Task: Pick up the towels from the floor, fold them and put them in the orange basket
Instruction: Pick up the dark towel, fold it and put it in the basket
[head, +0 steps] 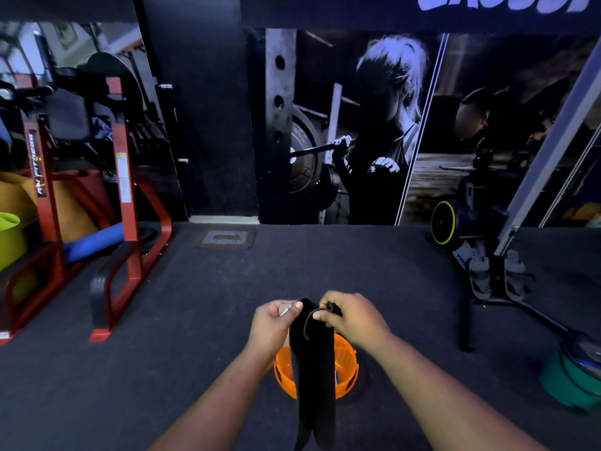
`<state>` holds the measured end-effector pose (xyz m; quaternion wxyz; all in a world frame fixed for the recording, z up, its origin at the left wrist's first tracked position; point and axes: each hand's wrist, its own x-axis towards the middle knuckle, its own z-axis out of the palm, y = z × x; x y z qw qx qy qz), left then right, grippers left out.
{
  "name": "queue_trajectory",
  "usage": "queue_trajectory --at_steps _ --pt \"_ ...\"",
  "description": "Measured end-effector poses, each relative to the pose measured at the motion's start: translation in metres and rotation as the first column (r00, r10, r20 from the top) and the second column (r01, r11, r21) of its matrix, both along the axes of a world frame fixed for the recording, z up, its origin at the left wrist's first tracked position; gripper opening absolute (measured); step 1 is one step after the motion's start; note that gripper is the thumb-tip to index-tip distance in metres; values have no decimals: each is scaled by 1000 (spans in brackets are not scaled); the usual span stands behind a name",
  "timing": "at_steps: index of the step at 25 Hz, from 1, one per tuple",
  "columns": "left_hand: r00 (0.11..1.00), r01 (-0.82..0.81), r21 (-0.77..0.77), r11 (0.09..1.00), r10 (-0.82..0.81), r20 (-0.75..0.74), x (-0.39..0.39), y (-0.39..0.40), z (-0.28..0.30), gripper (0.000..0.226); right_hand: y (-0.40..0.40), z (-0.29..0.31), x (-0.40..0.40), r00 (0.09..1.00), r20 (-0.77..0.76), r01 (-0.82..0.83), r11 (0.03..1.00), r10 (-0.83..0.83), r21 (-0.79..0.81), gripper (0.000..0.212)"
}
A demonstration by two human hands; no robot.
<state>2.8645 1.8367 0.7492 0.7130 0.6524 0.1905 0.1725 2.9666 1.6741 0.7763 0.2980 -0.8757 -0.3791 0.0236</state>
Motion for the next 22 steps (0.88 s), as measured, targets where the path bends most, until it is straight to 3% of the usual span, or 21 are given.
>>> queue_trajectory --at_steps 5,10,13,16,22 --pt "999 35 77 996 -34 -20 1 -3 -1 20 3 13 -4 1000 25 1 995 1 -104 15" --pt "982 189 -33 981 -189 -7 -3 -16 8 20 12 12 -5 992 65 109 992 -105 -66 19" --pt "968 252 229 940 -249 -40 -7 -14 0 33 12 9 -2 991 -21 132 991 -132 -25 17" --pt "990 140 477 868 -111 -88 0 -8 -5 34 5 7 0 992 -61 109 993 -112 -48 21" --pt "988 124 667 735 -29 -152 2 16 -2 33 -33 6 20 995 93 56 903 -18 -426 37"
